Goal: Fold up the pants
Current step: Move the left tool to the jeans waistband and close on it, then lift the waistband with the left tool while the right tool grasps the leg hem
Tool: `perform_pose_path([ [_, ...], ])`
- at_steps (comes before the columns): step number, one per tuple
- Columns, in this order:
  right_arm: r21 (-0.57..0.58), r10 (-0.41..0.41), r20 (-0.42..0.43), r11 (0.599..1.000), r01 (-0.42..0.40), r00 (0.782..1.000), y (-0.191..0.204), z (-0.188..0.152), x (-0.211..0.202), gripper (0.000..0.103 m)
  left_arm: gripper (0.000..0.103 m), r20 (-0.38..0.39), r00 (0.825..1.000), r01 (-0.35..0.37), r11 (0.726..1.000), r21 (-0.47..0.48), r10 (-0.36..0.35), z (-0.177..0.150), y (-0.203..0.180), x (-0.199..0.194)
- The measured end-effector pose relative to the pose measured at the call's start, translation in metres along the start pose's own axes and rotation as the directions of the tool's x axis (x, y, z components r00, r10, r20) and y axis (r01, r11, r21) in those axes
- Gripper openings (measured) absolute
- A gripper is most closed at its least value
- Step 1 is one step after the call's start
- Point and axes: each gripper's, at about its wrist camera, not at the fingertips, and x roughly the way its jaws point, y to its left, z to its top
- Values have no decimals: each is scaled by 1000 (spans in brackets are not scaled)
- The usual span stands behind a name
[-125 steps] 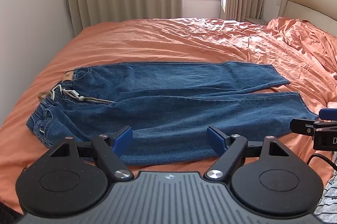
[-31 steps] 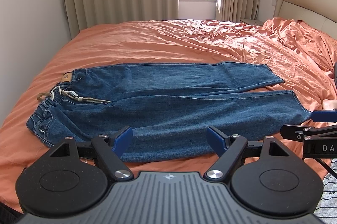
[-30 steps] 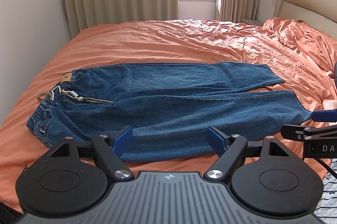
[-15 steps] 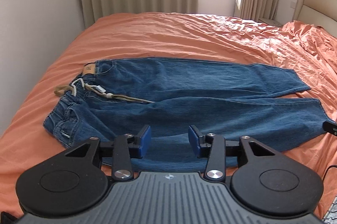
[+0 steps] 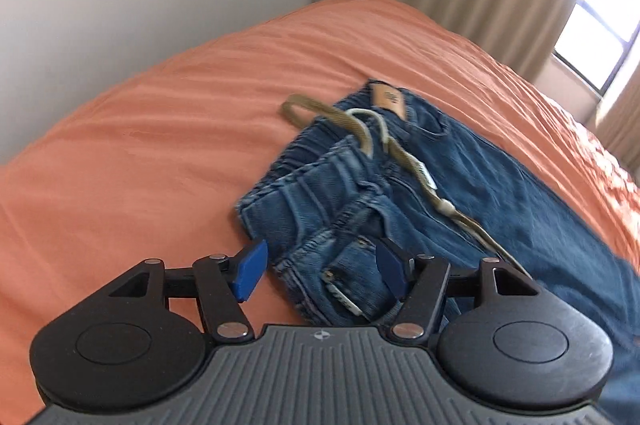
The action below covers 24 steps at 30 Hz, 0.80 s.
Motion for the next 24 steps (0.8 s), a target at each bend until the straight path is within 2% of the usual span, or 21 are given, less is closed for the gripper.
perform_pose_path([
  [2,-25,-10,-6,1000,9,1000,10,2,9,61,77,-3,999,45,989,-144,-46,-1,25,21],
  [4,-52,-28,-7,998,28,1000,16,2,18,61,59,7,997,79,963,-256,-80,-4,42,37],
  [5,-69,-45,-5,997,45,999,19,1,21,62,42,18,994,111,954,-279,-110,-6,47,42],
  [6,-82,-64,-8,995,63,998,20,1,25,64,33,44,993,117,950,-290,-108,-7,48,42],
  [9,-115,-112,-9,987,111,994,16,0,34,64,20,116,991,94,971,-219,-70,-7,34,20],
  [12,-121,-144,-21,983,141,989,7,-2,38,66,17,170,985,58,990,-131,-35,3,17,-9],
  [14,-104,-155,-32,983,151,987,-3,-2,40,68,17,172,985,9,995,-96,8,11,15,-13],
  [17,-65,-146,-41,988,143,988,-14,-3,41,68,17,86,992,-82,994,-75,89,9,25,10],
  [19,-45,-143,-46,989,141,989,-22,-4,40,68,17,28,990,-138,990,-43,139,1,31,34],
  [21,-28,-137,-47,990,136,989,-32,-5,37,68,18,-14,989,-150,987,-49,149,-6,38,48],
  [24,-17,-131,-41,991,131,990,-45,-7,30,69,24,-29,983,-179,984,13,179,-3,28,47],
])
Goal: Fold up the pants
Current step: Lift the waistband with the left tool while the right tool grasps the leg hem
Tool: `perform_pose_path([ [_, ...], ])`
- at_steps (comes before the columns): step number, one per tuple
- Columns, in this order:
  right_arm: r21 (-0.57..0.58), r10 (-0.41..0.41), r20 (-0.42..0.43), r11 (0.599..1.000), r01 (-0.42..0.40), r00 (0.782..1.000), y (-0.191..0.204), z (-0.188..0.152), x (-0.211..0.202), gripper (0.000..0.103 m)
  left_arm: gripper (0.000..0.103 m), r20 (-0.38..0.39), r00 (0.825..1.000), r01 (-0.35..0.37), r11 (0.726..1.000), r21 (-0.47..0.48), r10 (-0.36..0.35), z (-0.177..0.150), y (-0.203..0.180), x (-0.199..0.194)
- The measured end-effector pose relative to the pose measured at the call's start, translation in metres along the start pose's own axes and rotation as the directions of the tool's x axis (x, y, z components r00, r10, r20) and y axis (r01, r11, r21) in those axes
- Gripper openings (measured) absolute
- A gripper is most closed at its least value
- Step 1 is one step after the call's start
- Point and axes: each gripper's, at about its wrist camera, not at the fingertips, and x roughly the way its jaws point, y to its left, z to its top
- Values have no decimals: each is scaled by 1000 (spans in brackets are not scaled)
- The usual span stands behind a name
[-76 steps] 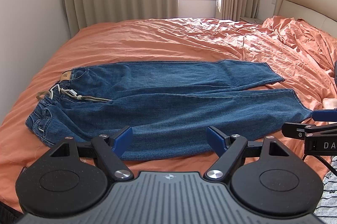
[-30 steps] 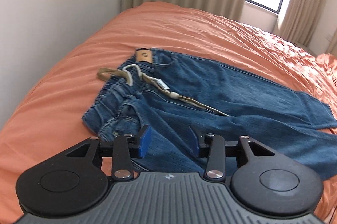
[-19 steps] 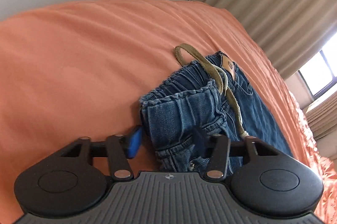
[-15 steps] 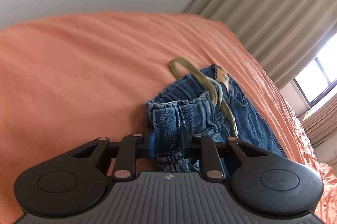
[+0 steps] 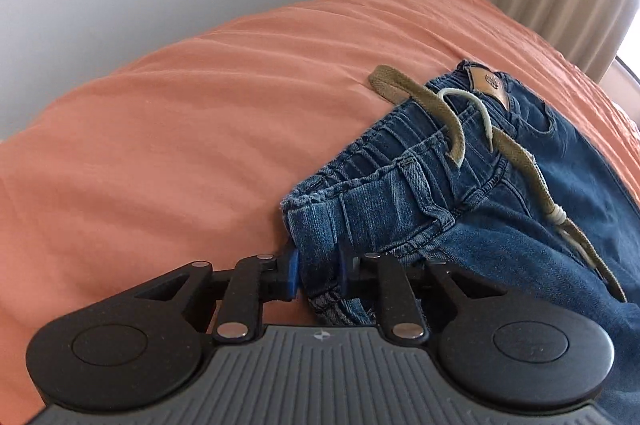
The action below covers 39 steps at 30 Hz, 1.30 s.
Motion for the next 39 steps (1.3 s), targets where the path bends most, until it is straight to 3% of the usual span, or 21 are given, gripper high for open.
perform_pose_path([
  [3,-4,14,22,1000,-14,1000,-14,-3,-11,71,38,30,999,-31,991,128,27,6,-17,-29],
  [4,-8,19,29,1000,-19,999,-18,-4,-15,71,38,42,999,-40,983,182,33,7,-23,-39],
  [6,-15,27,31,1000,-26,999,-24,-5,-19,71,38,70,997,-48,948,313,27,2,-38,-64],
  [8,-20,36,29,999,-36,999,-32,-7,-24,71,38,65,998,-9,890,457,-23,-7,-52,-84],
  [11,-23,54,23,998,-54,998,-41,-10,-31,71,38,21,998,34,742,670,-66,-33,-80,-109],
  [15,-30,86,21,996,-85,996,-49,-15,-40,71,39,-33,999,48,459,887,-42,-78,-113,-116],
  [17,-30,95,17,995,-94,995,-54,-18,-44,71,41,-41,999,48,313,949,-29,-103,-124,-113],
  [19,-31,99,13,995,-99,995,-59,-21,-49,71,44,-31,999,30,189,981,5,-123,-134,-105],
  [22,-53,98,5,994,-98,995,-65,-25,-59,71,44,3,999,-4,49,999,37,-144,-146,-91],
  [24,-81,94,-5,992,-94,996,-70,-29,-67,71,44,27,999,-27,-12,1000,45,-155,-152,-84],
  [25,-100,89,-10,991,-90,996,-74,-32,-70,71,44,49,997,-48,-29,998,51,-159,-155,-80],
  [26,-120,85,-14,989,-86,996,-77,-34,-74,71,38,66,996,-65,-33,997,61,-161,-158,-78],
  [27,-151,79,-18,985,-81,997,-80,-37,-77,70,20,71,995,-70,-26,997,67,-162,-161,-77],
  [30,-262,57,-38,963,-65,998,-92,-52,-87,67,7,85,995,-87,39,995,55,-158,-166,-84],
  [32,-310,58,-51,948,-71,997,-100,-58,-89,64,6,97,995,-100,121,988,35,-148,-166,-91],
  [35,-386,39,-55,921,-57,998,-111,-66,-86,57,6,107,994,-107,270,957,16,-128,-169,-104],
  [38,-416,20,-76,908,-50,997,-125,-65,-74,46,5,149,989,-148,348,926,26,-117,-177,-114],
  [39,-417,15,-72,908,-44,997,-132,-64,-70,42,5,158,987,-159,388,908,34,-112,-181,-118],
])
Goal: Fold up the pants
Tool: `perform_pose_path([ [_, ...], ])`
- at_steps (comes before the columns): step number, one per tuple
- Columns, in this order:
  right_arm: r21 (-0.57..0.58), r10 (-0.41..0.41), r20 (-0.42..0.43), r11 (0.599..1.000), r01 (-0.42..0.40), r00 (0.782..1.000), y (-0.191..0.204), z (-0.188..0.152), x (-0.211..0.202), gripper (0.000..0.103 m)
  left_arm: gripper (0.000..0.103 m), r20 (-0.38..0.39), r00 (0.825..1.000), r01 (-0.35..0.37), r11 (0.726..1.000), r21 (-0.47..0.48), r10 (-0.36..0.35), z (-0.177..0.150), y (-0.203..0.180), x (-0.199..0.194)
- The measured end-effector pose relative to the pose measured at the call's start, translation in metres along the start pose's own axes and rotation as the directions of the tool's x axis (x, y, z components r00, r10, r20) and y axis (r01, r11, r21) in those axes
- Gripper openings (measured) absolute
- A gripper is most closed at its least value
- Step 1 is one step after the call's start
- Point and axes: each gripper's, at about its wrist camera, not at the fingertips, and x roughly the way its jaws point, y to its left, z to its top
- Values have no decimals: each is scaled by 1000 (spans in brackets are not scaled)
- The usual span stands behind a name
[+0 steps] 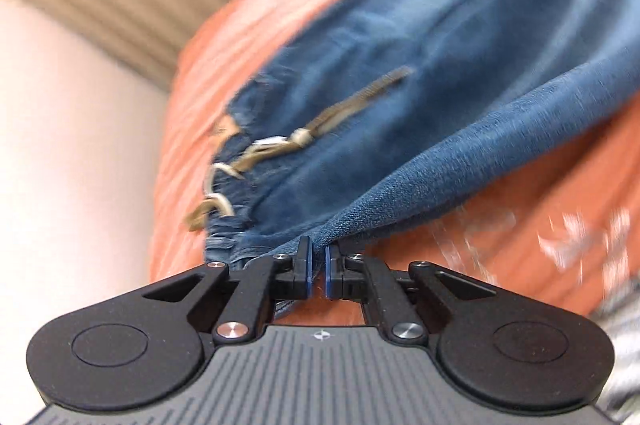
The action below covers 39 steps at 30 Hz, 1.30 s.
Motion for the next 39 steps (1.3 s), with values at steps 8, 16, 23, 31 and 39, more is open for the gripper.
perform_pose_path([
  [8,-107,-90,-1,990,89,996,-33,1,41,33,5,-18,999,-47,990,-131,45,28,9,-10],
  [16,-233,-97,-26,968,88,995,-19,-17,64,39,5,-52,997,-56,987,-151,49,33,11,-7],
  [23,-304,-150,68,938,164,986,-2,-15,61,3,5,-54,998,-43,979,-197,33,31,14,-5],
  [31,-121,-242,238,953,276,940,-32,16,7,0,6,22,999,-20,958,-287,27,28,33,-16],
  [39,102,-322,299,947,306,898,-89,108,-33,0,5,113,989,-49,924,-380,98,85,87,-34],
])
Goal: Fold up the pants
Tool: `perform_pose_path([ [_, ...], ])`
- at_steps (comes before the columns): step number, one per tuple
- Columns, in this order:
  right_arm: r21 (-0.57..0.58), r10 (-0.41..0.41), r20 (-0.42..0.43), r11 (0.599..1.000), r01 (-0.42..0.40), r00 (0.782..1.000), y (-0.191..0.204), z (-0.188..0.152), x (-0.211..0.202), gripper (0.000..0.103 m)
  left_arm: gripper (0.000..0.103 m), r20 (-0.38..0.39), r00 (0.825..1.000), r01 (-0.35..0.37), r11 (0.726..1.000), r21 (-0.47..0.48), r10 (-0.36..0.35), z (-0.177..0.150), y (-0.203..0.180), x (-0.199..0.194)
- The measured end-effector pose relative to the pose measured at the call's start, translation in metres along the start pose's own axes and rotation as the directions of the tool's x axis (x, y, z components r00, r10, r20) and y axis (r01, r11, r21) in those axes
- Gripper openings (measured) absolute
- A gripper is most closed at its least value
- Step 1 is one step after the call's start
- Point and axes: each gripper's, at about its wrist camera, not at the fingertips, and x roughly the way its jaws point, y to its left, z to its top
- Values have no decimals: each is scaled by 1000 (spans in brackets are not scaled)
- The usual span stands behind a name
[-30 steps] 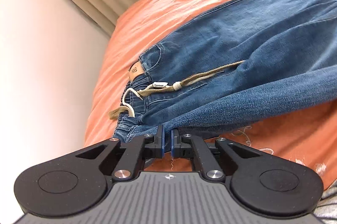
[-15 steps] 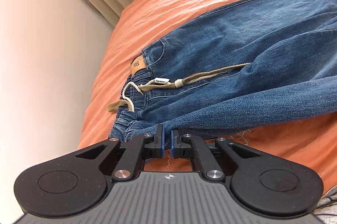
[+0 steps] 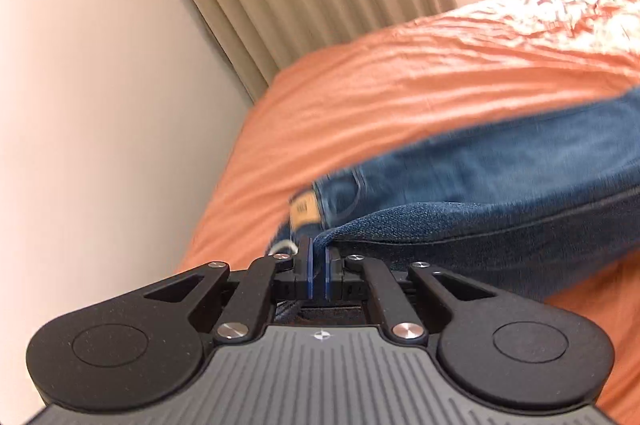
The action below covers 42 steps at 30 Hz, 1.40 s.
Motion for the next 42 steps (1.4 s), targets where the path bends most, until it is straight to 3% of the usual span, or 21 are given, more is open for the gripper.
perform_pose_path([
  [6,7,-48,-103,999,49,994,-10,54,73,0,5,-16,1000,-12,999,38,13,62,-11,39],
  [12,-24,-58,-198,998,54,978,-1,79,186,0,5,-75,997,-23,995,97,30,95,-39,123],
  [20,-126,-70,-333,992,30,940,33,78,321,0,5,-201,980,21,987,158,12,101,-82,247],
  [25,-170,-74,-400,985,5,914,57,56,372,0,5,-248,969,38,983,178,8,82,-106,299],
  [30,-173,-79,-418,985,6,905,64,49,387,0,6,-218,976,27,982,185,14,65,-111,304],
  [35,-185,-102,-400,982,29,911,59,54,371,0,5,-101,995,3,986,168,14,74,-99,278],
  [42,-210,-134,-425,977,47,895,61,56,376,0,6,-157,987,49,987,152,-25,96,-101,303],
])
